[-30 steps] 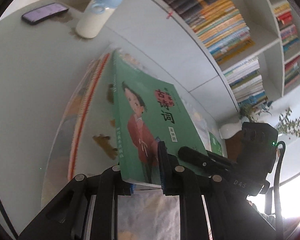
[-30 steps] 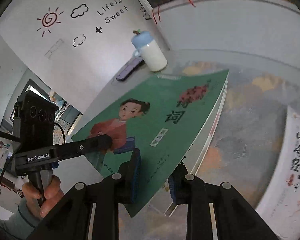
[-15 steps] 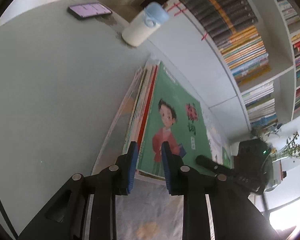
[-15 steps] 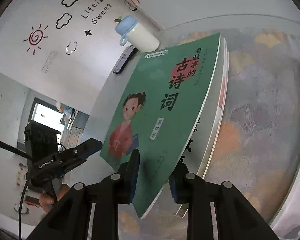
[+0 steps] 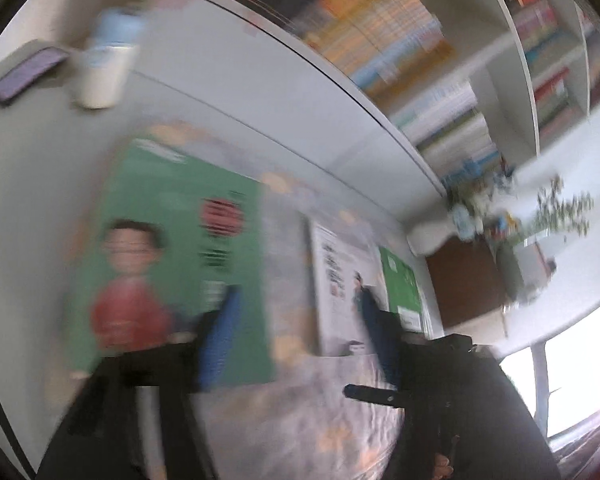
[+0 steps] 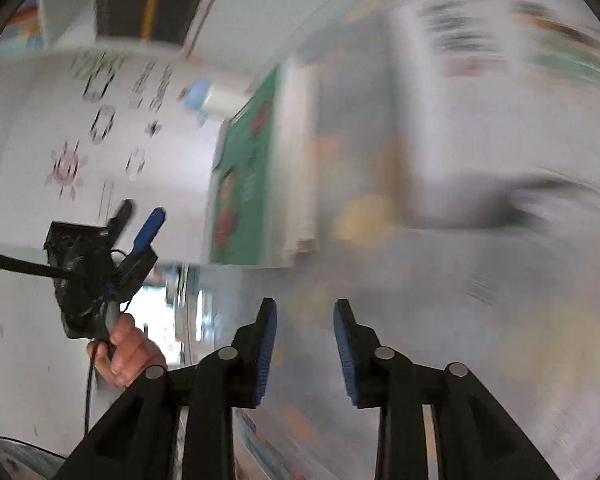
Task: Organize books
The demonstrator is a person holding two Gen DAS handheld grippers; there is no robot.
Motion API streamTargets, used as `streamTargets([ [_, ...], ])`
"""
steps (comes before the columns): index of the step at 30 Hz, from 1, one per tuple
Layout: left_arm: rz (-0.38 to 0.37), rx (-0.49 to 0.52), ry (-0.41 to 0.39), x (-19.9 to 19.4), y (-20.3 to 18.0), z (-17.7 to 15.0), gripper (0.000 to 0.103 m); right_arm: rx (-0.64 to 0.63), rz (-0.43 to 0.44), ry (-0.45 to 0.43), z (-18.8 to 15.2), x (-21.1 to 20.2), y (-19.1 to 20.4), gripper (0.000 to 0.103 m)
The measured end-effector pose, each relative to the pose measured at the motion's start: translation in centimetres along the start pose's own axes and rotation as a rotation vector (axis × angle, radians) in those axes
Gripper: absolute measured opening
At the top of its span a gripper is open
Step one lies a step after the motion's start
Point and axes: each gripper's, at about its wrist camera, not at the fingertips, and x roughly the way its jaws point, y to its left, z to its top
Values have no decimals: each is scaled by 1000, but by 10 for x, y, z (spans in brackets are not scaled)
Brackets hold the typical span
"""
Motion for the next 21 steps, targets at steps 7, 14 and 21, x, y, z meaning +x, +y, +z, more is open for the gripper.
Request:
streamTargets([
  [7,156,256,211,118,-84,-20,73,170,-135,-295,-3,-115,-65,54],
  [14,226,246,354,182,-75,-45,37,-1,-530,-420,30,-134,-46,30],
  [21,184,181,346,189,-61,-54,37,-6,-537,-365,55,-106,-63,29],
])
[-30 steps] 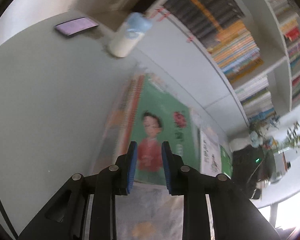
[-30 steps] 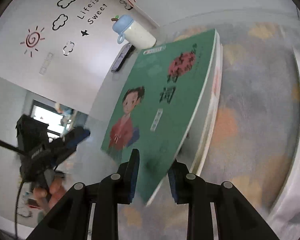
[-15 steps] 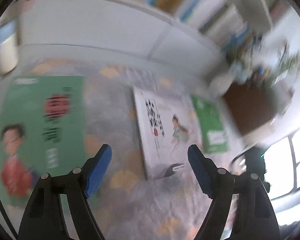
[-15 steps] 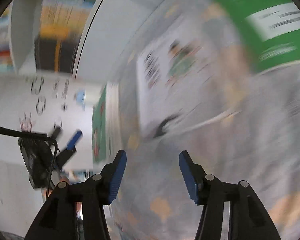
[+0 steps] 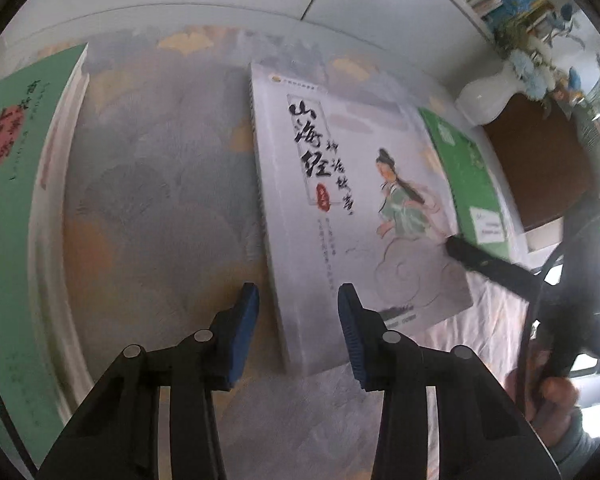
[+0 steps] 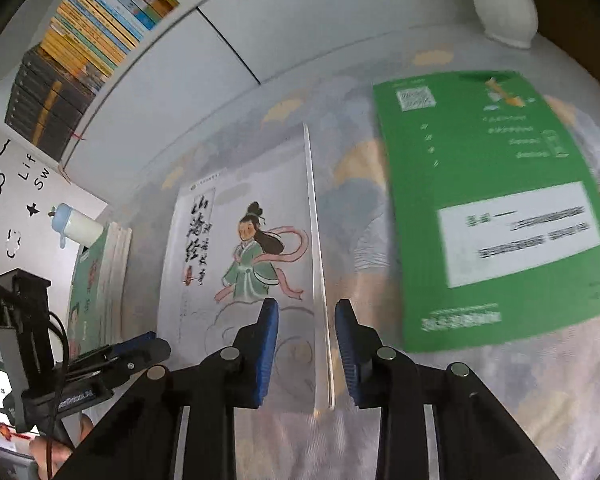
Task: Organize books
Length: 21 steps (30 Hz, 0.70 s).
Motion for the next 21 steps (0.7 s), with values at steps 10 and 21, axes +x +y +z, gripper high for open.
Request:
streamTargets([
  [10,-81,4,38,-16,-6,-51,37,20,26,32,-34,-9,-10,27],
  [21,-202,-45,116,-40,-5,-157,38,-48,47,147,-146,-65,-22,27],
])
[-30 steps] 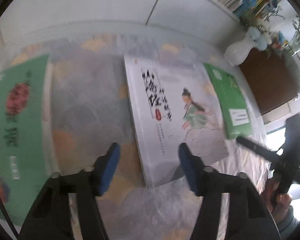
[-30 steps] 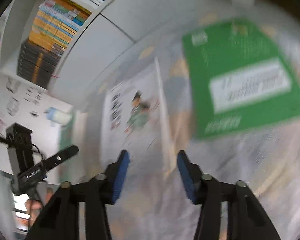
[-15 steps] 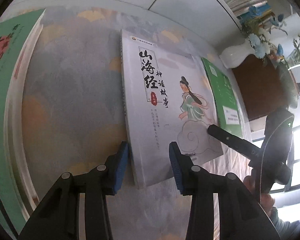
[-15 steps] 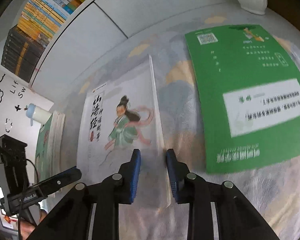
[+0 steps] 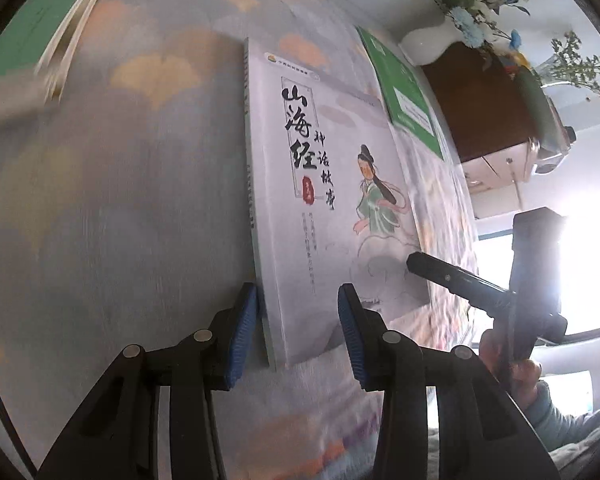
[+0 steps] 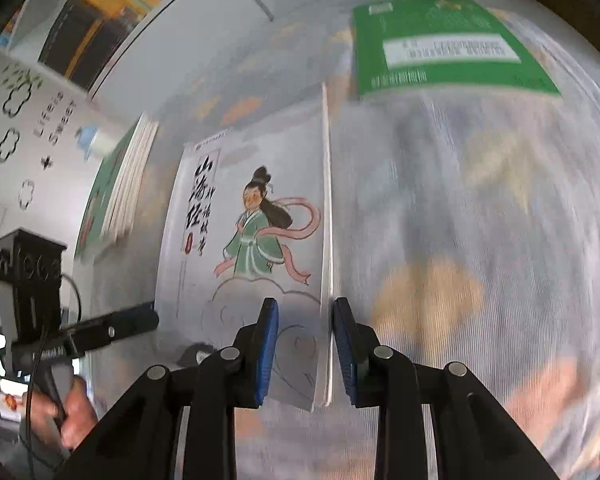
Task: Organize books
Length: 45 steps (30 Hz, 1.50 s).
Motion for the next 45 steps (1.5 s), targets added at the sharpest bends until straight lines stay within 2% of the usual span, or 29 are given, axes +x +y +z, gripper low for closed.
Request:
streamTargets([
  [5,34,8,-24,0,-6,-13,39,24,-37,-19,-26,-12,-5,27],
  [8,-7,-1,-33,1,-5,-10,38,20,-28,-43,-31,-10,-1,27],
  [9,-69,-34,-47,-2,-4,-8,38,40,8,-46,-32,-7,-2,27],
  [10,-169,-60,-73,-8,-4,-7,38,62,14,-57,-32,-6,-5,27],
  [12,-316,-63,-145,-26,-14,-3,38,97,48,-70,-34,-6,-11,27],
  [14,-343,-18,-173,-35,-27,0,36,134,95,-80,-35,-6,-15,27],
  [16,-277,32,-164,-25,-37,5,34,183,152,-91,-39,-6,-26,27],
  [18,-223,20,-143,-7,-33,9,25,219,187,-95,-40,-6,-33,27],
  [20,-180,-3,-145,4,-26,11,20,241,212,-98,-42,-6,-37,27],
  [22,-199,-48,-137,11,-15,16,16,239,218,-98,-43,-6,-38,27],
  [29,-241,-129,-114,29,-10,19,15,302,269,-72,-43,-8,-54,27],
  [31,-228,-122,-114,31,-16,20,15,316,278,-71,-43,-8,-57,27],
  [33,-150,-100,-94,35,-25,25,15,329,286,-65,-43,-9,-60,30],
  [35,-148,-90,-88,35,-29,28,15,334,299,-53,-42,-10,-61,36],
  [39,-373,-232,-74,31,-20,34,15,350,303,-29,-37,-14,-58,50],
  [41,-403,-264,-71,30,-19,36,15,357,310,-28,-39,-22,-61,58],
  [42,-414,-274,-69,28,-21,38,15,364,315,-30,-40,-24,-63,66],
  [45,-489,-308,-61,27,-22,42,15,406,347,-40,-46,-27,-72,72],
])
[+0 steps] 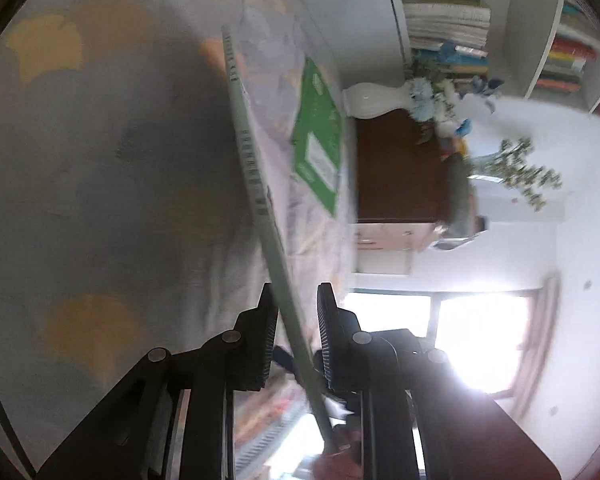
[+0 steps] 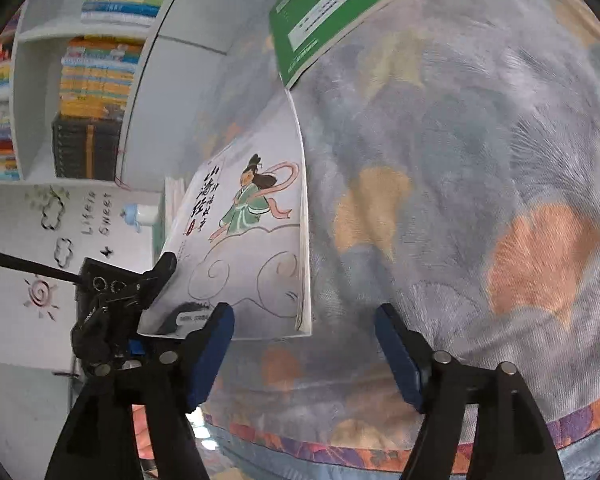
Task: Organize books
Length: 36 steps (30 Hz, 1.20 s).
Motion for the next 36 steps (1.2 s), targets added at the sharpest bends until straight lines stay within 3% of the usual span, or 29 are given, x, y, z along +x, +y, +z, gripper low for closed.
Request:
streamTargets([
  [4,-87,-72,12,-1,1,4,15,107,157,-14,12,8,-12,72],
  [5,-87,-80,12,-1,2,5,15,119,204,-22,16,13,-11,66],
  [6,-60,-68,13,-1,2,6,15,123,243,-32,21,19,-7,48],
  [8,38,-20,2,-4,-2,6,15,115,258,-50,26,25,2,25],
  [9,91,18,6,-5,-4,5,15,95,231,-54,29,28,8,22],
  [13,310,282,7,-5,-36,-4,15,-210,2,-62,22,27,59,20],
  [16,280,319,-2,-14,-45,-1,15,-382,-90,-59,11,25,87,20],
  [18,222,318,-19,-27,-46,3,16,-429,-78,-64,11,20,100,20],
  [21,207,342,-54,-43,-54,6,16,-482,-58,-80,11,10,118,20],
  [27,173,376,-198,-104,-76,17,16,-650,-53,-112,10,11,180,20],
  [31,171,384,-309,-152,-81,26,16,-719,-1,-109,12,32,233,20],
  [36,220,344,-448,-213,-62,47,16,-791,52,-60,13,88,295,22],
])
